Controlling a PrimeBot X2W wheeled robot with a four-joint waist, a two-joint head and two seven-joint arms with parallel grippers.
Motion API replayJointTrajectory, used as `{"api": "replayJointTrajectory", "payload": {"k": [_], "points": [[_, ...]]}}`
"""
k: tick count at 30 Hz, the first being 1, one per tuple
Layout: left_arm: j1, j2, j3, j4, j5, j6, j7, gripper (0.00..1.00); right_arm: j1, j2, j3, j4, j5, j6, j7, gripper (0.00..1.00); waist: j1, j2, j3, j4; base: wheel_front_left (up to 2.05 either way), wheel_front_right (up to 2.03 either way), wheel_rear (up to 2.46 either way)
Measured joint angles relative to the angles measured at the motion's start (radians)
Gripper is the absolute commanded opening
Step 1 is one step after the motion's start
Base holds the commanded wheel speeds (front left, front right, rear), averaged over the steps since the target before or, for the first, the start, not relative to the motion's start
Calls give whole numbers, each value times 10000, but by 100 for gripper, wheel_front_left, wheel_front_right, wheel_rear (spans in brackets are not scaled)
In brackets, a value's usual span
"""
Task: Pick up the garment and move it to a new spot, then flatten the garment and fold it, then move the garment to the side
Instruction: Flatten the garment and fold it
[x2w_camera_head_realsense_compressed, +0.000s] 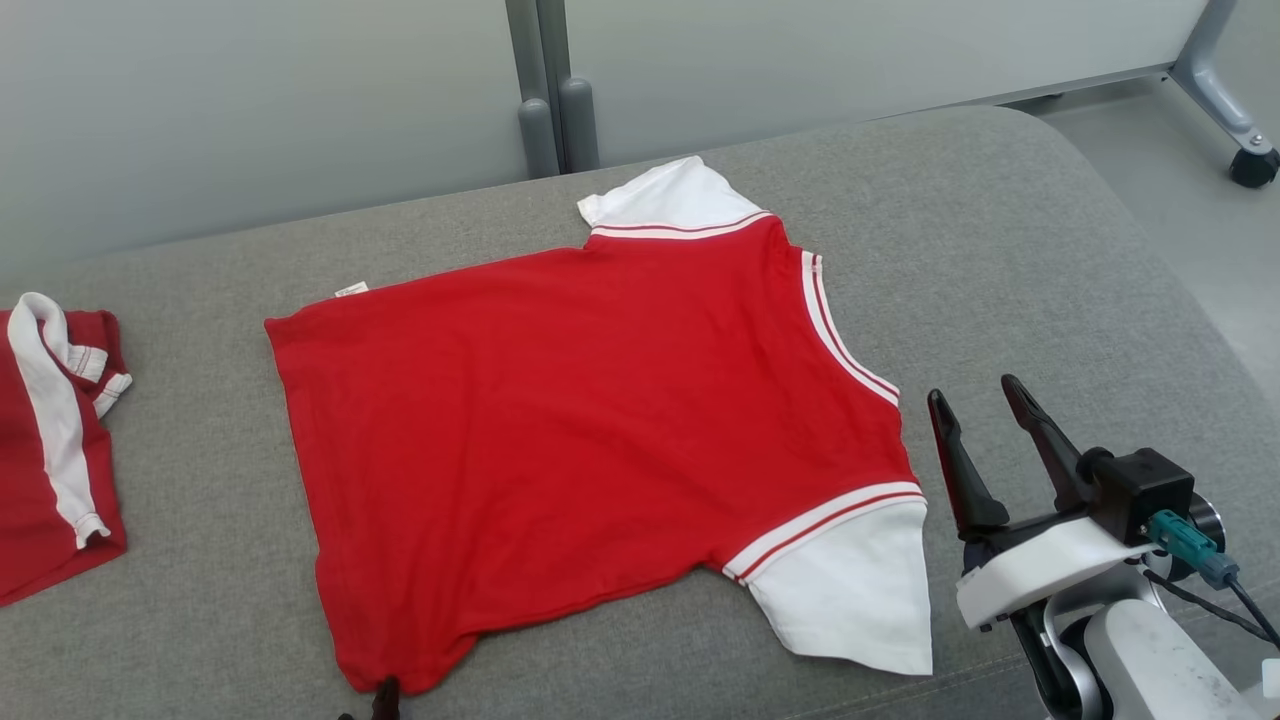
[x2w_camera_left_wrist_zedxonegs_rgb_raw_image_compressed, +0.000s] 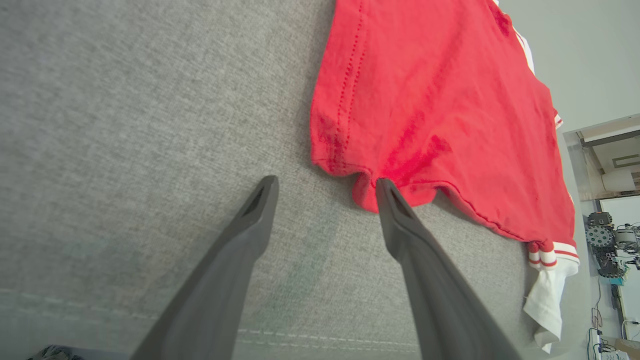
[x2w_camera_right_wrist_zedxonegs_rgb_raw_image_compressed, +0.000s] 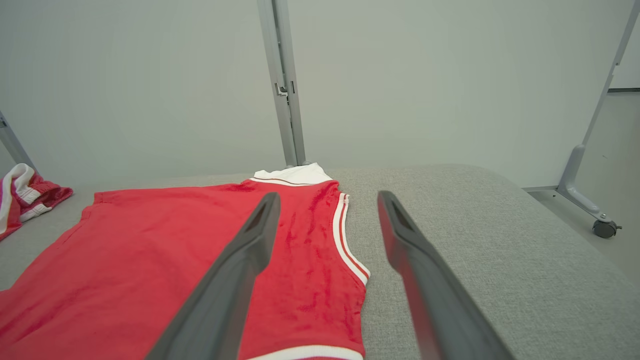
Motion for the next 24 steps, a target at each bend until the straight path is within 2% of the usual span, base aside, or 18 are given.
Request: {"api": "replayJointTrajectory", "payload": {"k": [7,11,12,14,15,17,19,24], "points": [[-291,0,-12,109,-591,31,46,99,-13,10,-90,4,-71,86,0,100,0,0,150,-98,0,0,0],[-523,-2,61,226,-1244,73,42,95,-19,29,-92,33,-90,98,0,100,0,0,202,-150,0,0,0],[-550,0,67,265,-1294,96,40,91,-21,44,-104,36,-92,98,0,100,0,0,219,-168,0,0,0],[-609,-2,73,326,-1338,98,31,80,-23,75,-121,50,-111,98,0,100,0,0,248,-201,0,0,0],[-630,-2,75,347,-1367,100,29,69,-23,79,-130,61,-125,98,0,100,0,0,260,-215,0,0,0],[-650,-2,69,441,-1482,113,13,28,-25,81,-186,75,-150,115,0,100,0,0,299,-252,0,0,0],[-720,-4,52,493,-1586,115,-92,0,-26,81,-209,105,-151,171,0,100,0,0,325,-268,0,0,0],[-998,-8,79,512,-1695,186,-481,0,-19,84,-222,345,-144,286,0,100,0,0,368,-270,0,0,0]]}}
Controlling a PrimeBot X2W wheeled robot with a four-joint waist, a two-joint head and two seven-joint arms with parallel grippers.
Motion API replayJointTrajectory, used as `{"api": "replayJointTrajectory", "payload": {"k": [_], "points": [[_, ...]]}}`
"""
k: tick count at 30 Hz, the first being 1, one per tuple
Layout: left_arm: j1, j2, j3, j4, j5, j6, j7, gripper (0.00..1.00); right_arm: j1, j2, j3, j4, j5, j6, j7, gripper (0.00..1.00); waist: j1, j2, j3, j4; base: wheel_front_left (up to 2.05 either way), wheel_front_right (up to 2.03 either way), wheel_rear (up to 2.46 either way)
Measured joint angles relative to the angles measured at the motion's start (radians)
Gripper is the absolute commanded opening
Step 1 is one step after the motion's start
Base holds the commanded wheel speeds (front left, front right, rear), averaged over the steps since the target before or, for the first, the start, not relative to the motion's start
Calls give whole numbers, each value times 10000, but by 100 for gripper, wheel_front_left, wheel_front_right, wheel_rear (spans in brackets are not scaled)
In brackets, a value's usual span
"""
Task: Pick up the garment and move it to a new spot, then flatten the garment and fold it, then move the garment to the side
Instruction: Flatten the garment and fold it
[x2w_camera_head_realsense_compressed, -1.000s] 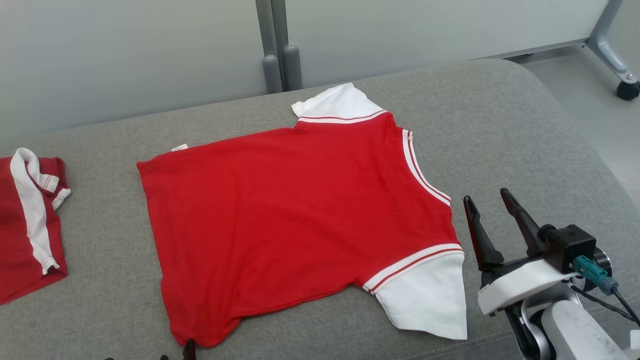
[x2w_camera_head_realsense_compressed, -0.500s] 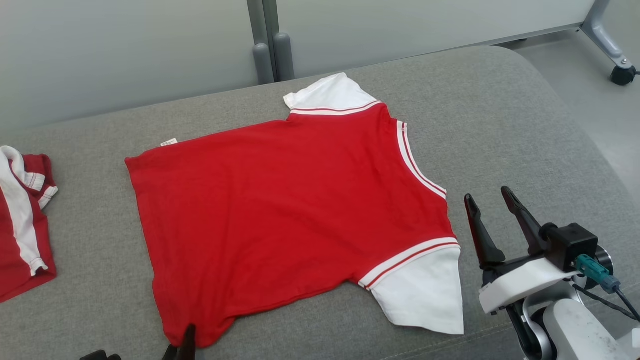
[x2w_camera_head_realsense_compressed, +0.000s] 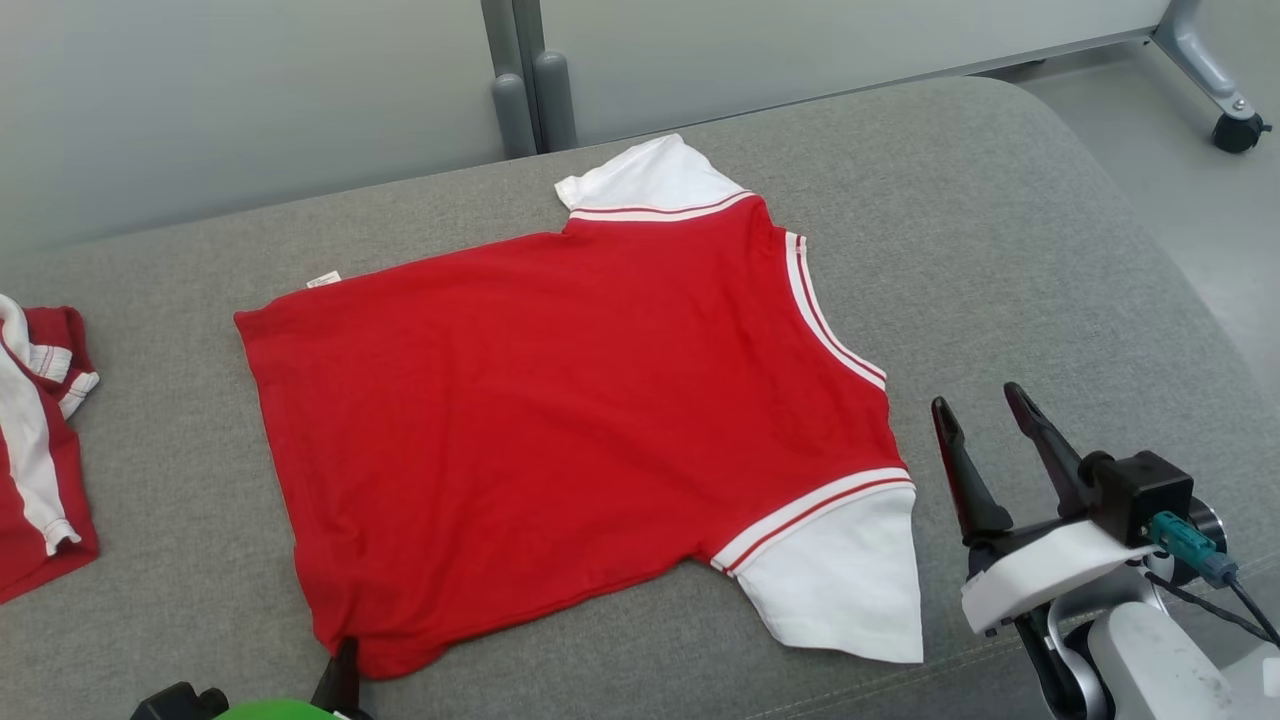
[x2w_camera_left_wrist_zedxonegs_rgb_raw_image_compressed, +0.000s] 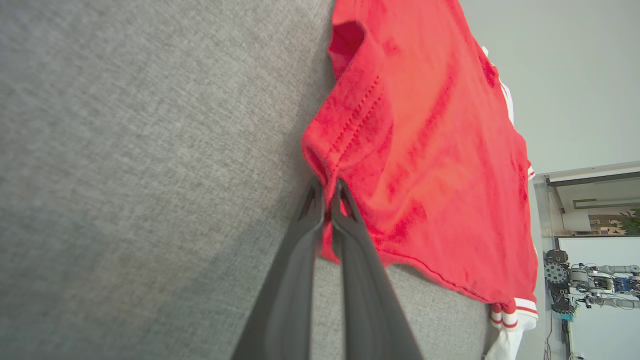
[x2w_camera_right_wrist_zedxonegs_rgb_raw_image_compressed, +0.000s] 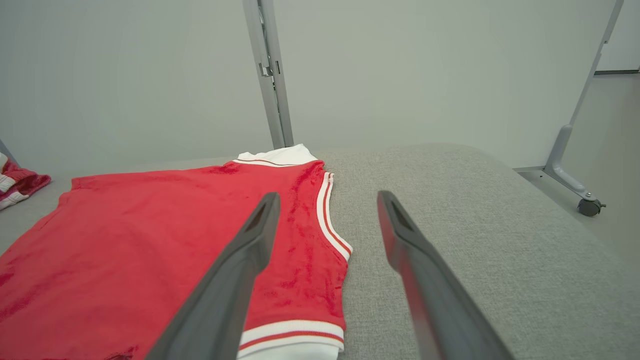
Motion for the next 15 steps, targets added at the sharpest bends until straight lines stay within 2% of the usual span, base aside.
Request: {"api": "replayJointTrajectory", "payload": {"k": [7,15], "points": [[-267,-4,-38,-359,113,0,-585,0,671,79,58,924,761,514,52,100,0,0,24,83,0,0,0],[-460,-12,-397,-988,581,-6,-913,0,1497,389,-150,1214,1956,834,224,100,0,0,222,187,0,0,0]]}}
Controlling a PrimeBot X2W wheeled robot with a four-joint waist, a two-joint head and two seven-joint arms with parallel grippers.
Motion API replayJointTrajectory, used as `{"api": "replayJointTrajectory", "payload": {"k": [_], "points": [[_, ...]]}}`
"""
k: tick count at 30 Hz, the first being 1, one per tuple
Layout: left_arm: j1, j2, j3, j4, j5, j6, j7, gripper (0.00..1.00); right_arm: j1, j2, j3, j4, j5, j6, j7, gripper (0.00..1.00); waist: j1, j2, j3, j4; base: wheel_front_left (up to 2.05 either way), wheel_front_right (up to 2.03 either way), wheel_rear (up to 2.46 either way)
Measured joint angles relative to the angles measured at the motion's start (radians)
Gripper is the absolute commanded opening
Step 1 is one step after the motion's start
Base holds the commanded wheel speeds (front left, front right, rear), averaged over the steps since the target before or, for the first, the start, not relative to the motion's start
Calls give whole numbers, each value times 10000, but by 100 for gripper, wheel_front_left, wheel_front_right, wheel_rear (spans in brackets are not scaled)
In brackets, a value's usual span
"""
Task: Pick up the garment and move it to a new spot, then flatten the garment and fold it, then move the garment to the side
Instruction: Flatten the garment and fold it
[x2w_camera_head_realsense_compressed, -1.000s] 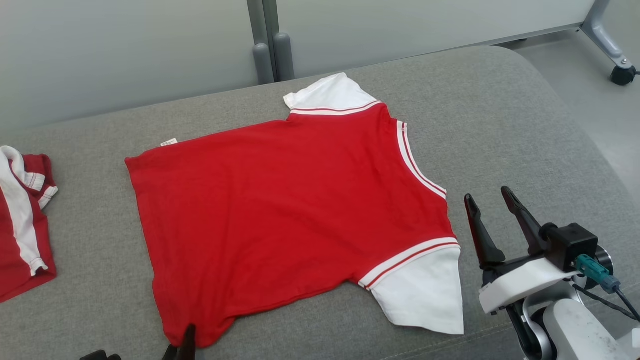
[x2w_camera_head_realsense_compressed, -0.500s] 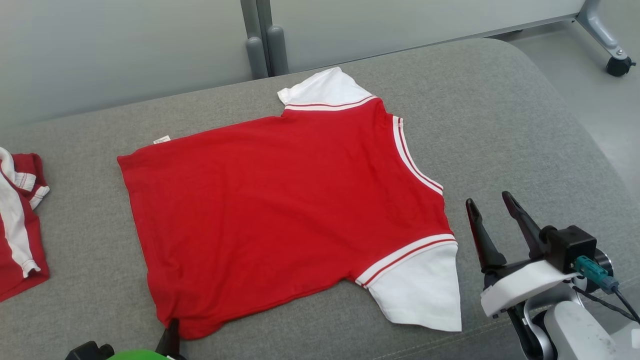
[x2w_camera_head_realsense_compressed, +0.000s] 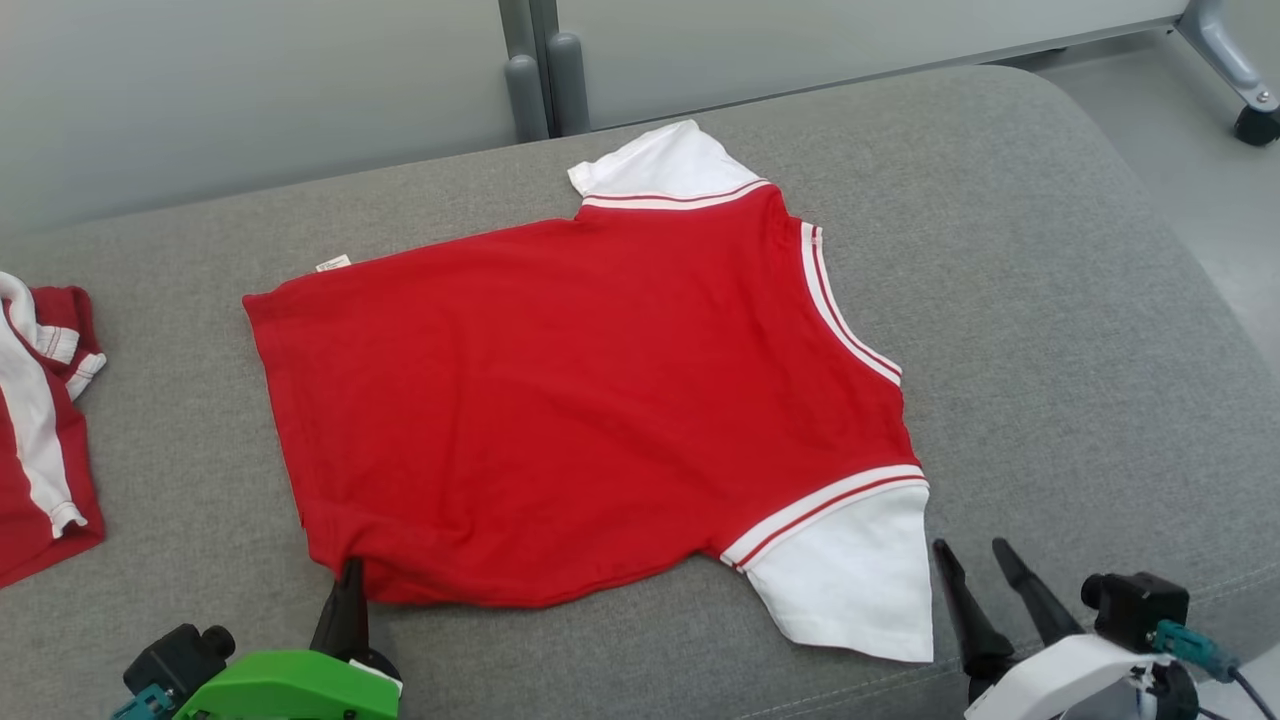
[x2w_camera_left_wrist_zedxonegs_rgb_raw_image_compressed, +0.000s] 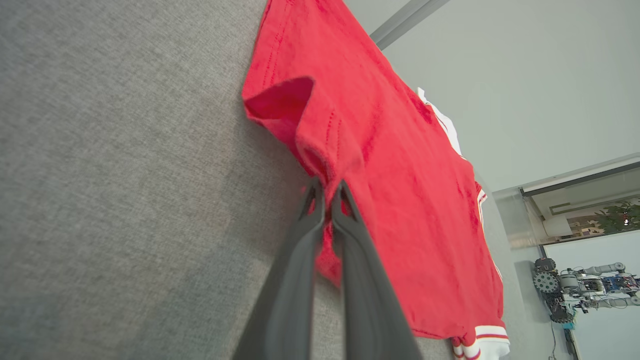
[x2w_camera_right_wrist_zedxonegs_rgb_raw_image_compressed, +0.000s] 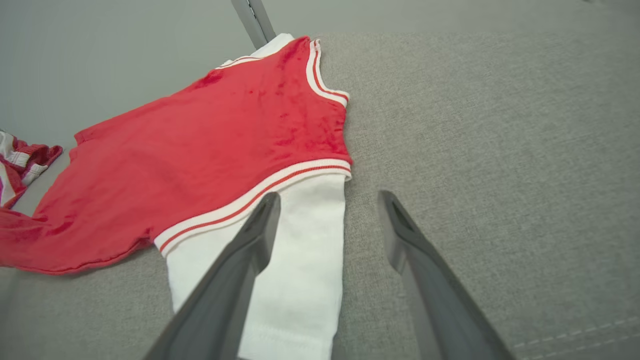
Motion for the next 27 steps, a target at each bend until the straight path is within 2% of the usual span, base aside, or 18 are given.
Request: {"api": "replayJointTrajectory", "payload": {"k": [6,11,17,23,25,27], "points": [[-7,0,-253,-215,10,0,-86,0,448,353,178,416,725,211,291,100,0,0,211,-28,0,0,0],[-63,0,-431,-249,79,0,-94,0,591,399,313,681,840,293,407,100,0,0,351,-32,0,0,0],[-134,0,-487,-249,77,0,-174,0,555,399,328,1045,1127,378,453,92,0,0,404,-25,0,0,0],[-136,2,-529,-247,79,0,-205,0,298,387,552,1430,1131,384,541,68,0,0,392,15,0,0,0],[-138,0,-594,-242,81,0,-203,0,179,382,594,1530,1149,384,539,54,0,0,371,67,0,0,0],[-137,0,-585,-242,98,0,-203,0,95,382,673,1597,1149,385,539,45,0,0,348,119,0,0,0]]}}
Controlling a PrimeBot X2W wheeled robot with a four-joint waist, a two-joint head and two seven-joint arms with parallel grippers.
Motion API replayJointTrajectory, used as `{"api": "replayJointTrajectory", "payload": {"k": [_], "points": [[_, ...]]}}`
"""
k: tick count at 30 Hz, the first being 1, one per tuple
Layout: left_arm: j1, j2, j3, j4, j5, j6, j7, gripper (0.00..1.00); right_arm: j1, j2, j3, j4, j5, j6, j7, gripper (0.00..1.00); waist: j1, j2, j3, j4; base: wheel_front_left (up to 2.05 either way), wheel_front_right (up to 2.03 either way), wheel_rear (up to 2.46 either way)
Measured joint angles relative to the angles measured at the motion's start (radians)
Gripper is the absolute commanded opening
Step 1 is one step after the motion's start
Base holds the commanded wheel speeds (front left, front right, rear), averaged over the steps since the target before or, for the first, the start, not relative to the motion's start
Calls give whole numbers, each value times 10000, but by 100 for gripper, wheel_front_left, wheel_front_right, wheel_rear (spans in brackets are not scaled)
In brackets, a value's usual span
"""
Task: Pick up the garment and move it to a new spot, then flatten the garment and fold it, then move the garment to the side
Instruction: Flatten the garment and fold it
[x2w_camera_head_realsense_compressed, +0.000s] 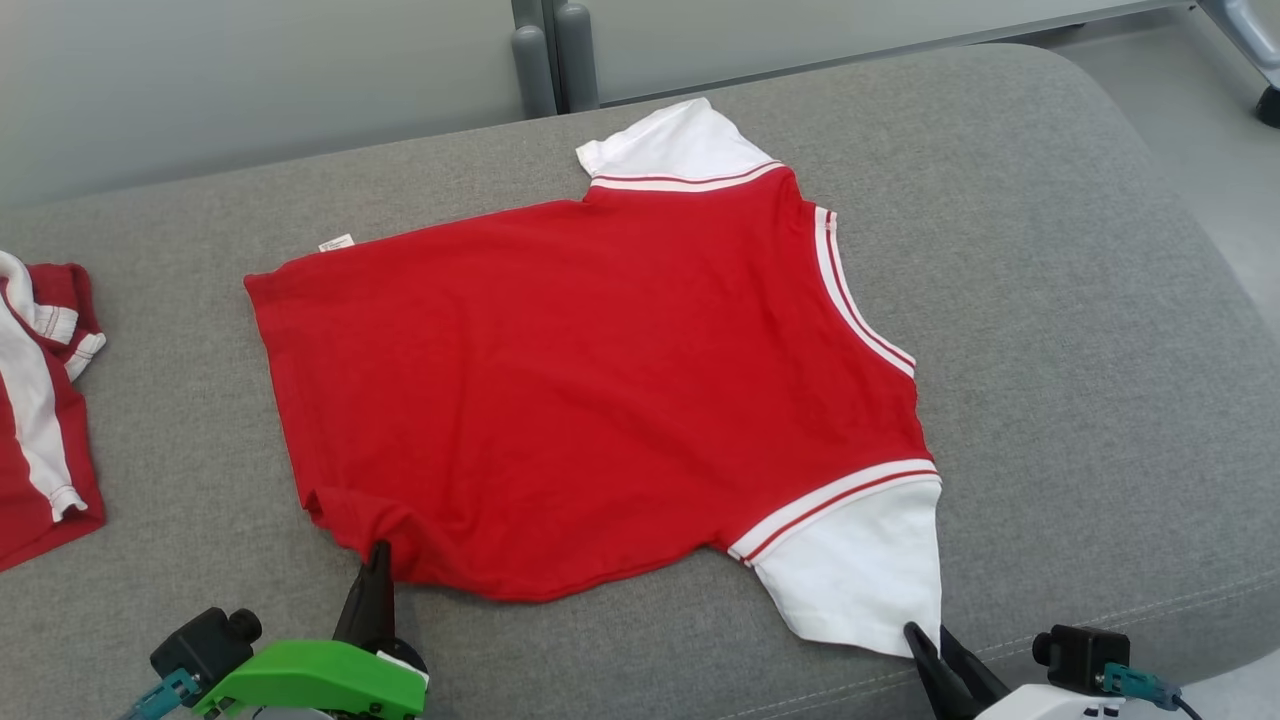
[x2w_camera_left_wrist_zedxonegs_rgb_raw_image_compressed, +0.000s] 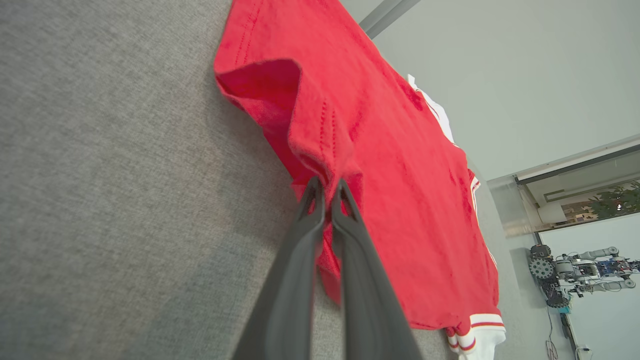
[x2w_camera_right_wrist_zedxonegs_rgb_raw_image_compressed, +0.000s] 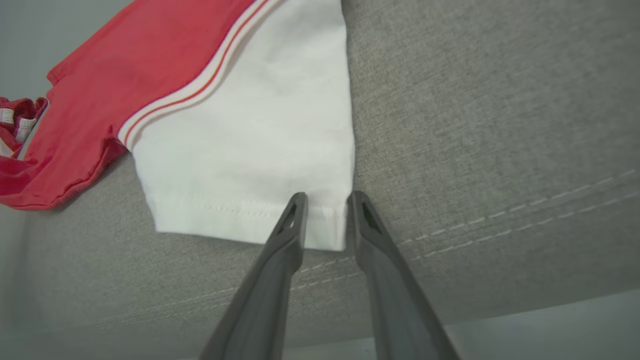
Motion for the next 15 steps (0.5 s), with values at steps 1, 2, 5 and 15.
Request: {"api": "replayJointTrajectory", "payload": {"k": [1,2,5,15], "points": [[0,2,13,0,10,2,-2,0,-34,0,65,35,0,0,2,41,0,0,-12,16,0,0,0],[0,2,19,0,10,2,0,0,-70,4,123,73,6,19,2,38,0,0,-21,25,0,0,0],[0,2,21,0,10,2,-2,0,-189,2,226,184,79,84,2,11,0,0,-43,38,0,0,0],[3,0,27,-6,52,4,-56,0,-401,-136,487,146,293,86,-138,0,0,0,-148,-44,0,0,0]]}}
